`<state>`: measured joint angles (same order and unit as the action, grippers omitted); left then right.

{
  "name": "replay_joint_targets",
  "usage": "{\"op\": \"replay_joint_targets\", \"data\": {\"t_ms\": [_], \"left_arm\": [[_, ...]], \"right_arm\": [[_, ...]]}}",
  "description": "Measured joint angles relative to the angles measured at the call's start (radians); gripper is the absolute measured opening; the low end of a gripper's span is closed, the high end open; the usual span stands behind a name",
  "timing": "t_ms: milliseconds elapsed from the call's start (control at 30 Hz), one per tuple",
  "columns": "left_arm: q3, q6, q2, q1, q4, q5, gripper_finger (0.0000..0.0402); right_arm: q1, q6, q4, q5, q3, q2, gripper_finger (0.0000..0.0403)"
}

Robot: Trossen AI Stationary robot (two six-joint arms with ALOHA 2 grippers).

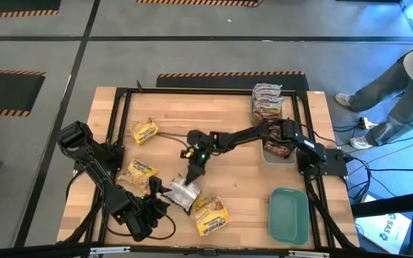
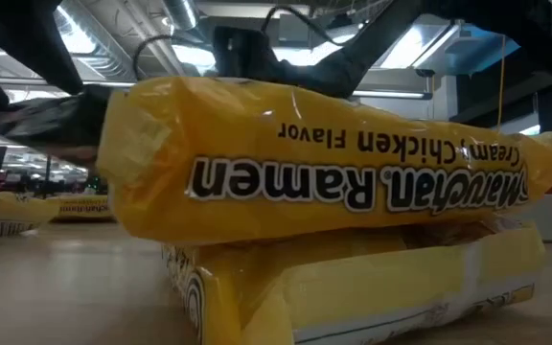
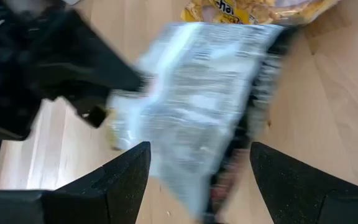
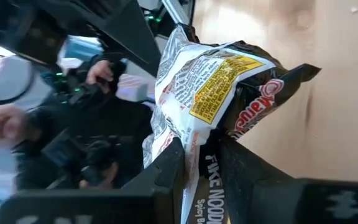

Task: Sort Maruchan noodles
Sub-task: Put the black noodle pack into the gray bin

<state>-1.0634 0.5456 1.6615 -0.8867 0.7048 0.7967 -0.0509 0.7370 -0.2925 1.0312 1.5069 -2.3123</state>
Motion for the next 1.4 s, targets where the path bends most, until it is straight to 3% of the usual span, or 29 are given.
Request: {"op": "replay_joint_targets", "data": {"t_ms": [233,433,800,1000,1400], "left_arm": [[0.0,-0.057,0.0,0.008,-0.001,0.021,0.0271],[0.0,-0.181,0.0,0.045,-0.004,0.121,0.0271],[-0.001,-0.439,0.0,0.087,-0.172,0.192,0.0271],[-0.001,-0.347,0.0,0.087,-0.235,0.259,0.0249],[-0.001,-0.287,0.0,0.095,-0.247,0.236,0.016]], "right_arm": [[-0.056,0.037,-0.009,0.17,0.0,0.001,0.0069],[-0.05,0.106,-0.084,0.219,0.0,0.002,0.0069],[-0.033,0.199,-0.166,0.234,0.0,0.004,0.0069],[-0.033,0.2,-0.166,0.228,0.001,0.004,0.0069],[-0.035,0.203,-0.22,0.215,0.001,0.004,0.008]]}}
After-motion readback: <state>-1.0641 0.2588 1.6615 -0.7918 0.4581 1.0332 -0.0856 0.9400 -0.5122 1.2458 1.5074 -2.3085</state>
